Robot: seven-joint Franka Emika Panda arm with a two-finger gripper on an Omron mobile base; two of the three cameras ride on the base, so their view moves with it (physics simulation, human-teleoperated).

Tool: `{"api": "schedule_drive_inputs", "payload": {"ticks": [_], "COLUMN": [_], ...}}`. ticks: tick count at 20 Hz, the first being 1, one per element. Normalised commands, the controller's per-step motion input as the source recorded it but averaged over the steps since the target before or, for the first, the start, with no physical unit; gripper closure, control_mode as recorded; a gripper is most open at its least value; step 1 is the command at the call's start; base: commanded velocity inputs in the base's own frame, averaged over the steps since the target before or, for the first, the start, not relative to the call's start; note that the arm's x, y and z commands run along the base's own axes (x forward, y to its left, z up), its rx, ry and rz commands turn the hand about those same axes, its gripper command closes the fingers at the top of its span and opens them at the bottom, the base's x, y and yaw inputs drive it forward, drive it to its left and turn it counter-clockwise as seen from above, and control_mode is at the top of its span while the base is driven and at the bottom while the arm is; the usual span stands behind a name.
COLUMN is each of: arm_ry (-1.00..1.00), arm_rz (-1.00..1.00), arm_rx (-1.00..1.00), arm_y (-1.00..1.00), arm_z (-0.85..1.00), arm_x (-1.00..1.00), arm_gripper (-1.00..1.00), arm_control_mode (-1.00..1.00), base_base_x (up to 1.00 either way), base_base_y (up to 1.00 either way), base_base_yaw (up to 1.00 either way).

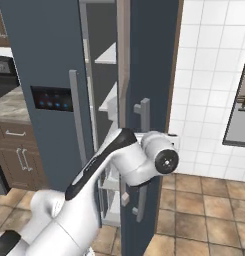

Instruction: Retrieve the sausage and cheese from the fridge and place them on the cutting board on the counter.

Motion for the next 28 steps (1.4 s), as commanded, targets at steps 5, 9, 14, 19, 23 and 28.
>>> {"api": "schedule_drive_inputs", "payload": {"ticks": [5, 9, 14, 19, 23, 28], "arm_ry": [0.08, -0.05, -0.46, -0.32, -0.07, 0.01], "arm_rz": [0.40, 0.25, 0.01, -0.10, -0.28, -0.45], "arm_rx": [0.00, -0.03, -0.16, -0.15, -0.12, -0.16], "arm_y": [0.00, 0.00, 0.35, 0.83, 1.00, 0.95], "arm_z": [-0.22, 0.00, 0.00, 0.07, 0.13, 0.01], "arm_x": [0.04, -0.47, -0.94, -0.57, -0.08, -0.10], "arm_gripper": [-1.00, -1.00, -1.00, -1.00, -1.00, -1.00], "arm_control_mode": [-1.00, -1.00, -1.00, -1.00, -1.00, -1.00], "base_base_x": [0.00, 0.00, 0.00, 0.00, 0.00, 0.00], "base_base_y": [0.00, 0.00, 0.00, 0.00, 0.00, 0.00], "base_base_yaw": [0.00, 0.00, 0.00, 0.00, 0.00, 0.00]}}
